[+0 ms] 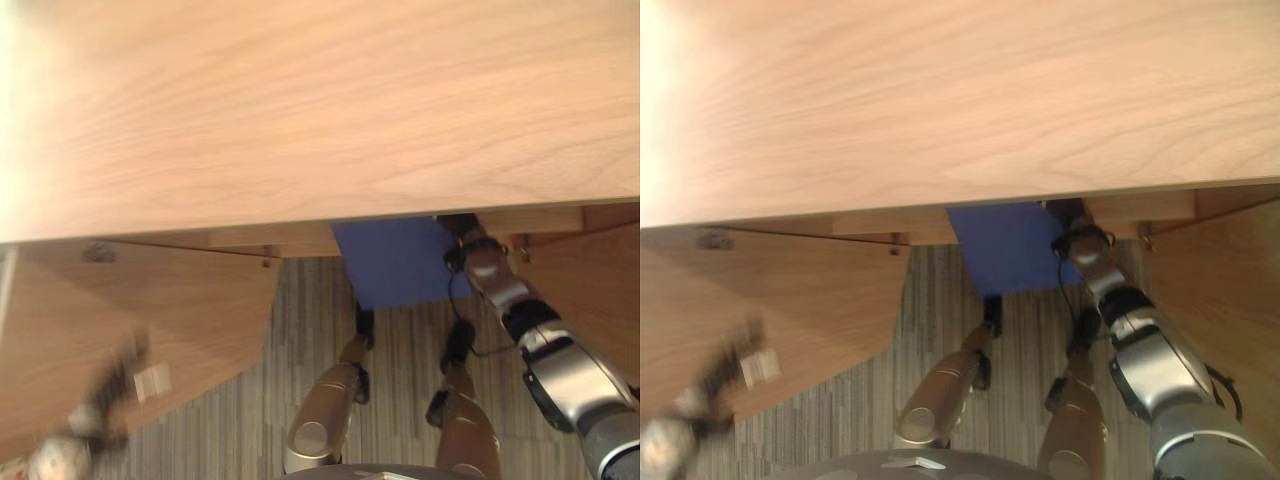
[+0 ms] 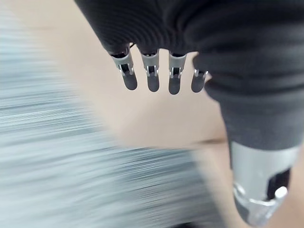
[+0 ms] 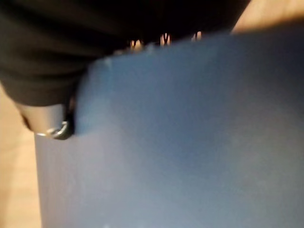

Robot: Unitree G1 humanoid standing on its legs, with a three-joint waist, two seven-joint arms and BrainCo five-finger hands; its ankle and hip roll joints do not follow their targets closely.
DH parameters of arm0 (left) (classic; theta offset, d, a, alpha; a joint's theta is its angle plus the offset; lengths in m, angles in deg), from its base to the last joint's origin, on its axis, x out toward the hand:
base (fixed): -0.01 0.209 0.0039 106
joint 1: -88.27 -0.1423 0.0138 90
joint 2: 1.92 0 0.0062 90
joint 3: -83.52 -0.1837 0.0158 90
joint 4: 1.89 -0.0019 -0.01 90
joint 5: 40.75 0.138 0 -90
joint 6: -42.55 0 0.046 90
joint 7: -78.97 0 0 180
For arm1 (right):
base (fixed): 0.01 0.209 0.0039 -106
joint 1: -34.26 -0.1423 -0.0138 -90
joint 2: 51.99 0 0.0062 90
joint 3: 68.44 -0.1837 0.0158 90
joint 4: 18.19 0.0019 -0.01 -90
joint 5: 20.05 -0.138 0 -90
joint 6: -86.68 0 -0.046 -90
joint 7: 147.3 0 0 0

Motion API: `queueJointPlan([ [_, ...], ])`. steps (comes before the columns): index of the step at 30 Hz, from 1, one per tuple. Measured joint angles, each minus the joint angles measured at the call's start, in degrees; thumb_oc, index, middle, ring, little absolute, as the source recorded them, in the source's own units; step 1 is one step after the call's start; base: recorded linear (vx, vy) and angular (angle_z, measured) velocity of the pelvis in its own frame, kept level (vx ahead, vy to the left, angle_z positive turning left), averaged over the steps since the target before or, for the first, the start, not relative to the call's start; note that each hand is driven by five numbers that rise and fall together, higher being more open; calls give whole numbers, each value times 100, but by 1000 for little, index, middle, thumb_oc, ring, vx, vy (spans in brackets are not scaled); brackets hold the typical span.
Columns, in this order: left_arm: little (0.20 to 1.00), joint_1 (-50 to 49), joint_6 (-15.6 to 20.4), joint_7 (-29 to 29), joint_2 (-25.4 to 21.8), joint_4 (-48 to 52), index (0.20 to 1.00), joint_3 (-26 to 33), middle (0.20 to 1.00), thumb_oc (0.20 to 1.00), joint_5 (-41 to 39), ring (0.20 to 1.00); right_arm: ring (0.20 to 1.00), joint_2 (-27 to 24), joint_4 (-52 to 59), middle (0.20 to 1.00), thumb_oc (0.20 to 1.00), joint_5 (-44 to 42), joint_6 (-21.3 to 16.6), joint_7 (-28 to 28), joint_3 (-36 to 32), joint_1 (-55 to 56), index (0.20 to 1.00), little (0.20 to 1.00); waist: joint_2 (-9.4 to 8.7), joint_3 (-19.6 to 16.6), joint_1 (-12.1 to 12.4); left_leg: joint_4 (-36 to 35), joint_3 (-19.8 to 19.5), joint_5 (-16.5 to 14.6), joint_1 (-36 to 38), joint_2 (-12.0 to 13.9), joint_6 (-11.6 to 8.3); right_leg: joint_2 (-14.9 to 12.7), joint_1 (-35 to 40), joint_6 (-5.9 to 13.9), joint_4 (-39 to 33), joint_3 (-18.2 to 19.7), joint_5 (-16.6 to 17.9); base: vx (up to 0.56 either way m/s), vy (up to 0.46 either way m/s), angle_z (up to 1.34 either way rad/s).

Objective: Put the empty folder in the office cabinet

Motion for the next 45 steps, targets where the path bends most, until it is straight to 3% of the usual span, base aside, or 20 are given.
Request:
queueJointPlan([
  [1,1000,0,0,0,0,0,1000,0,1000,1000,0,1000,200,0,0,200,200,0,0,0,0,0,200,200,0,0,0,0,0,0,0,0,0,0,0,0,0,0,0,8,-52,39],
  [2,1000,-299,-308,102,377,-124,1000,-67,1000,1000,-10,1000,200,-547,-47,200,200,-354,85,-157,-395,85,200,200,-172,282,220,2,-186,44,-100,6,12,25,21,-69,0,-173,-51,7,-36,72],
  [3,1000,-416,-429,132,483,37,1000,-67,1000,1000,-87,1000,200,-977,-48,200,200,-577,80,-329,-830,27,200,200,-203,544,440,4,-369,73,-120,5,22,39,109,-106,0,-349,-100,7,-36,72],
  [5,1000,-416,-429,132,483,37,1000,-67,1000,1000,-87,1000,200,-977,-48,200,200,-577,80,-329,-830,27,200,200,-203,544,440,4,-369,73,-120,5,22,39,109,-106,0,-349,-100,6,-3,25],
  [6,1000,-492,-448,126,455,460,1000,-69,1000,1000,-249,1000,200,-975,-161,200,200,-825,82,-428,-1066,-261,200,200,-222,669,629,1,-442,80,-163,-20,18,25,118,-102,0,-405,-105,9,6,14],
  [8,1000,-492,-448,126,455,460,1000,-69,1000,1000,-249,1000,200,-975,-161,200,200,-825,82,-428,-1066,-261,200,200,-222,669,629,1,-442,80,-163,-20,18,25,118,-102,0,-405,-105,6,-16,6],
  [9,1000,1036,-797,-415,808,-128,1000,-874,1000,1000,-231,1000,200,-324,52,200,200,-1156,90,-448,-557,-540,200,200,-268,670,247,46,-427,20,-212,-33,-62,-35,-92,9,339,-233,-270,-5,-71,-26],
  [10,1000,2628,-406,-478,1034,-657,1000,-1104,1000,1000,-235,1000,200,328,-468,200,200,-1214,-108,-331,-404,-877,200,200,-375,663,247,3,-357,153,-225,20,34,-49,-292,-43,626,-109,-307,-5,-71,-26],
  [11,1000,2628,-406,-478,1034,-657,1000,-1104,1000,1000,-235,1000,200,328,-468,200,200,-1214,-108,-331,-404,-877,200,200,-375,663,247,3,-357,153,-225,20,34,-49,-292,-43,626,-109,-307,-8,-49,-34],
  [12,1000,3073,50,-526,1068,-296,1000,-509,1000,1000,-202,1000,200,575,-1345,200,200,-1435,-84,-227,-435,-1514,200,200,-534,665,153,3,-349,188,-284,32,24,-9,-320,-22,553,-106,-276,-1,-16,-10],
  [14,1000,2769,267,-583,1068,58,1000,-312,1000,1000,-133,1000,200,311,-1807,200,200,-1845,6,-212,-745,-1812,200,200,-514,667,256,4,-351,188,-253,14,9,3,-176,5,266,-139,-178,4,-12,0],
  [16,1000,2769,267,-583,1068,58,1000,-312,1000,1000,-133,1000,200,311,-1807,200,200,-1845,6,-212,-745,-1812,200,200,-514,667,256,4,-351,188,-253,14,9,3,-176,5,266,-139,-178,2,-4,9],
  [17,1000,1460,30,-801,891,-147,1000,-386,1000,1000,10,1000,200,-199,-1768,200,200,-2143,-115,-204,-983,-1633,200,200,-427,709,440,3,-382,98,-274,-26,-84,23,-38,-10,-1,-146,-87,20,-16,16],
  [18,1000,714,-140,-905,722,-393,1000,-504,1000,1000,61,1000,200,-296,-1601,200,200,-2331,-200,-265,-986,-1406,200,200,-410,697,537,2,-395,97,-251,-21,-83,31,-17,-30,1,-149,-82,20,-16,16],
  [20,1000,475,-179,-959,667,-429,1000,-580,1000,1000,87,1000,200,-296,-1510,200,200,-2364,-249,-337,-1016,-1345,200,200,-383,695,594,2,-399,95,-250,-13,-82,40,-18,-57,0,-149,-91,0,0,0],
  [21,1000,283,-216,-1185,610,-348,1000,-899,1000,1000,83,1000,200,-178,-1326,200,200,-2676,-298,-569,-1221,-1335,200,200,-312,681,600,-6,-423,98,-265,-12,-86,49,-24,-75,-1,-140,-76,0,0,0],
  [22,1000,270,-195,-1263,600,-86,1000,-1108,1000,1000,90,1000,200,-19,-1166,200,200,-2863,-408,-852,-1504,-1317,200,200,-258,674,624,-6,-423,99,-285,-9,-87,50,-49,-87,1,-135,-61,0,0,0],
  [29,1000,1022,239,-1620,1068,668,1000,-1343,1000,1000,82,1000,200,937,-722,200,200,-3271,-1045,-1973,-1727,-1243,200,200,-226,667,553,-5,-424,89,-324,-17,-72,43,-79,-87,1,-122,-42,0,6,0],
  [36,1000,1251,285,-1987,1229,571,1000,-1654,1000,1000,87,1000,200,1079,-931,200,200,-3284,-1223,-2580,-1756,-1341,200,200,-171,434,603,-2,-423,109,-437,-41,-92,22,-188,-77,2,-136,-32,11,9,0],
  [45,1000,1317,265,-2162,1276,404,1000,-1953,1000,1000,87,1000,200,1178,-945,200,200,-3352,-1276,-3218,-1805,-1339,200,200,-177,396,609,-1,-405,103,-432,-131,-76,-68,-182,-66,2,-132,6,5,51,2],
])
